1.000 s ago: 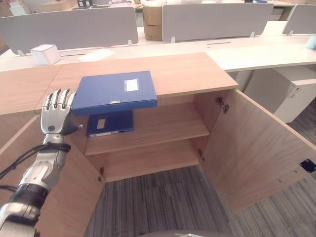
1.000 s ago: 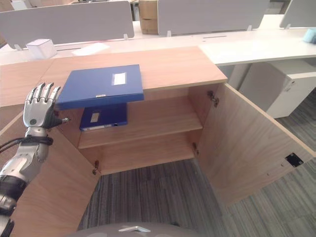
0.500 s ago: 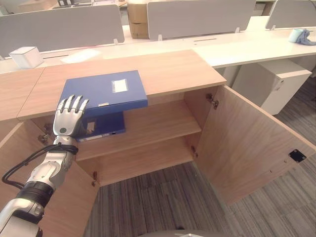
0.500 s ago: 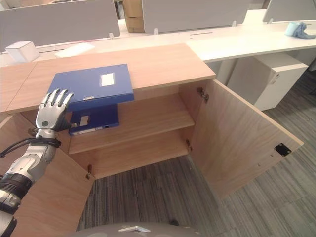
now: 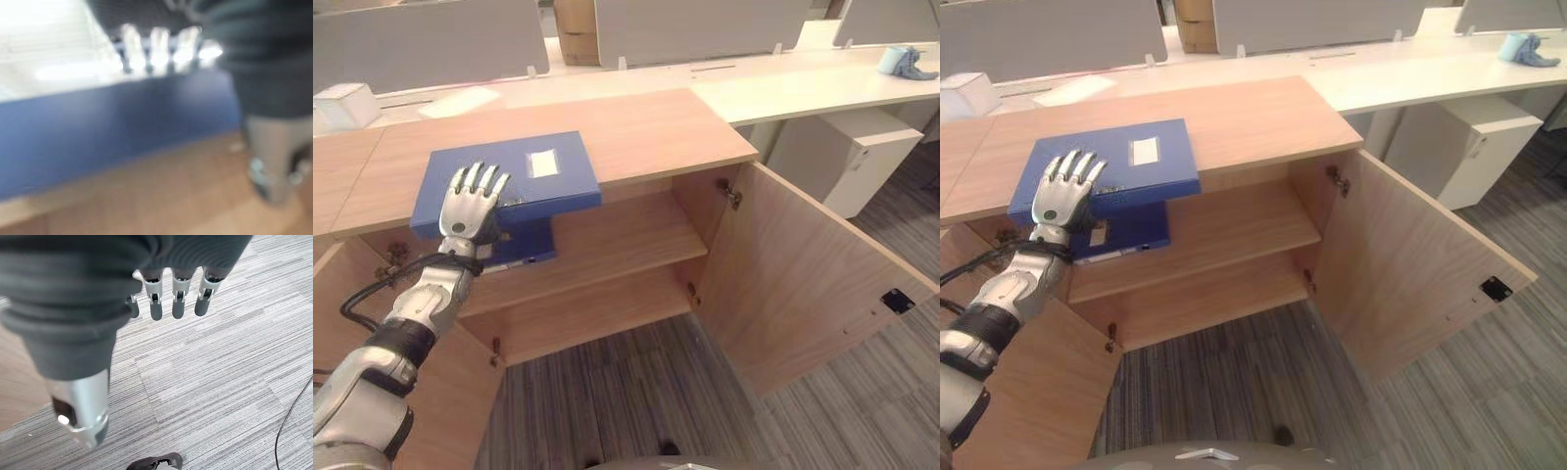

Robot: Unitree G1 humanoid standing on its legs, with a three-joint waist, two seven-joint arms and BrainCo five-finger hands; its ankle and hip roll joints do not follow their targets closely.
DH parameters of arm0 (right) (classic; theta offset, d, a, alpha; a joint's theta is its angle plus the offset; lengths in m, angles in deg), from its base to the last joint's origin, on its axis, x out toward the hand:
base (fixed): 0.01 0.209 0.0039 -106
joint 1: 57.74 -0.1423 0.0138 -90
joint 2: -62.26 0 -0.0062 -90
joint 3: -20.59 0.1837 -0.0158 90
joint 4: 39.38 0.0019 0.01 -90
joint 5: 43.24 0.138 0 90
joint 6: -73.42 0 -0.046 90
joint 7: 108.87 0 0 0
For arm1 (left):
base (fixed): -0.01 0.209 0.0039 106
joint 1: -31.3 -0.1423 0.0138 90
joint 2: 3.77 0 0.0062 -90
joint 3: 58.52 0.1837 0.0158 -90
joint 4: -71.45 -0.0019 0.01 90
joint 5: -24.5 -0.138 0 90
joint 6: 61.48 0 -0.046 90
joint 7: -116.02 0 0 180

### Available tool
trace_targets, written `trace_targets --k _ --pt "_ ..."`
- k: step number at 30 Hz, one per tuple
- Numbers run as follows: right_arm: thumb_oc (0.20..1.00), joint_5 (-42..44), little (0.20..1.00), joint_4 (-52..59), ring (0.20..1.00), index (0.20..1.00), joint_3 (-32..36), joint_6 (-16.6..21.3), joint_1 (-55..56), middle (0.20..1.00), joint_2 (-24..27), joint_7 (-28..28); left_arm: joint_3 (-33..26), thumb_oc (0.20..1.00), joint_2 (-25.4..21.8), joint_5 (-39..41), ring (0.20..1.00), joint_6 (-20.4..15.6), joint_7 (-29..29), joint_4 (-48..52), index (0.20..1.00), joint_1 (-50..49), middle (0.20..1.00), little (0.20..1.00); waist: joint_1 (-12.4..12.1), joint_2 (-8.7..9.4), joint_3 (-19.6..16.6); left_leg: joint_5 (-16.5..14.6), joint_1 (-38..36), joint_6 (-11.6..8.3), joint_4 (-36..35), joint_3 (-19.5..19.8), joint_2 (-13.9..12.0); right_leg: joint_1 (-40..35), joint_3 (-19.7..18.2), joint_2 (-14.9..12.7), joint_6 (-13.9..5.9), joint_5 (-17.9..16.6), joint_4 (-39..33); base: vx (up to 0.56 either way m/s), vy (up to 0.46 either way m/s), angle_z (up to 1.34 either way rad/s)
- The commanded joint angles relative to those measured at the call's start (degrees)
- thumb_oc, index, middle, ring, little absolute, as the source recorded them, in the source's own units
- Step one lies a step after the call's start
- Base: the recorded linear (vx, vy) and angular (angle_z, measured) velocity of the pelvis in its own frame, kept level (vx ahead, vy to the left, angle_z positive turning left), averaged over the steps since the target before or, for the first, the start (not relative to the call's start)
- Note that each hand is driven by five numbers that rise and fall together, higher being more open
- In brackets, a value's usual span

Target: Put the empty folder in the office cabinet

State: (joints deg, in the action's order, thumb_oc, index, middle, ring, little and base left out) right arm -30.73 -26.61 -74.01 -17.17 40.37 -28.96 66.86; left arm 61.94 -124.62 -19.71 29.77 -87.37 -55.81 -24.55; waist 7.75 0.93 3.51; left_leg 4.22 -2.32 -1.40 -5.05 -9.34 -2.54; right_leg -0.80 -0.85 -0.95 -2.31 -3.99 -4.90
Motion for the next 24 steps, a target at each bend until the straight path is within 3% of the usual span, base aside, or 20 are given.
trace_targets --k 1,10,23,24 --pt "1.0 2.2 1.0 -3.2 1.0 1.0 -0.9 0.7 -2.6 1.0 2.6 -1.4 -3.0 1.0 -3.1 -0.7 1.0 0.8 -1.9 -1.1 1.0 3.9 1.0 1.0 1.3 -0.21 0.1 -7.8 -1.1 -2.26 0.0 -0.3 0.3 -1.4 1.5 -3.8 -6.53 1.8 -0.1 -0.06 0.003 0.0" --pt "1.0 5.3 1.0 -3.0 1.0 1.0 0.0 1.6 -3.4 1.0 3.4 -2.2 0.6 1.0 -4.6 0.4 1.0 1.2 -3.2 -4.0 1.0 10.7 1.0 1.0 2.1 0.28 1.4 -6.7 3.0 -2.25 0.0 -0.5 -0.1 2.6 0.9 -3.8 -6.99 0.6 -0.1 -0.05 0.01 -0.03" --pt "1.0 7.5 1.0 -2.2 1.0 1.0 0.3 2.1 -5.0 1.0 3.0 -2.9 -0.1 1.0 -4.4 1.7 1.0 1.0 -3.9 -3.5 1.0 10.9 1.0 1.0 1.6 1.67 2.4 -5.1 7.5 -1.97 0.0 -0.4 -0.1 7.3 0.8 -3.7 -6.87 -1.1 -0.1 -0.05 0.006 -0.01" --pt "1.0 7.7 1.0 -2.2 1.0 1.0 0.3 2.2 -4.9 1.0 2.8 -2.9 -0.5 0.878 -4.3 2.0 0.878 1.0 -4.0 -3.2 0.878 10.6 0.878 0.878 1.5 1.78 2.3 -5.0 7.7 -1.97 0.0 -0.4 -0.1 7.5 0.8 -3.7 -6.84 -1.1 -0.1 0.0 0.0 0.0"
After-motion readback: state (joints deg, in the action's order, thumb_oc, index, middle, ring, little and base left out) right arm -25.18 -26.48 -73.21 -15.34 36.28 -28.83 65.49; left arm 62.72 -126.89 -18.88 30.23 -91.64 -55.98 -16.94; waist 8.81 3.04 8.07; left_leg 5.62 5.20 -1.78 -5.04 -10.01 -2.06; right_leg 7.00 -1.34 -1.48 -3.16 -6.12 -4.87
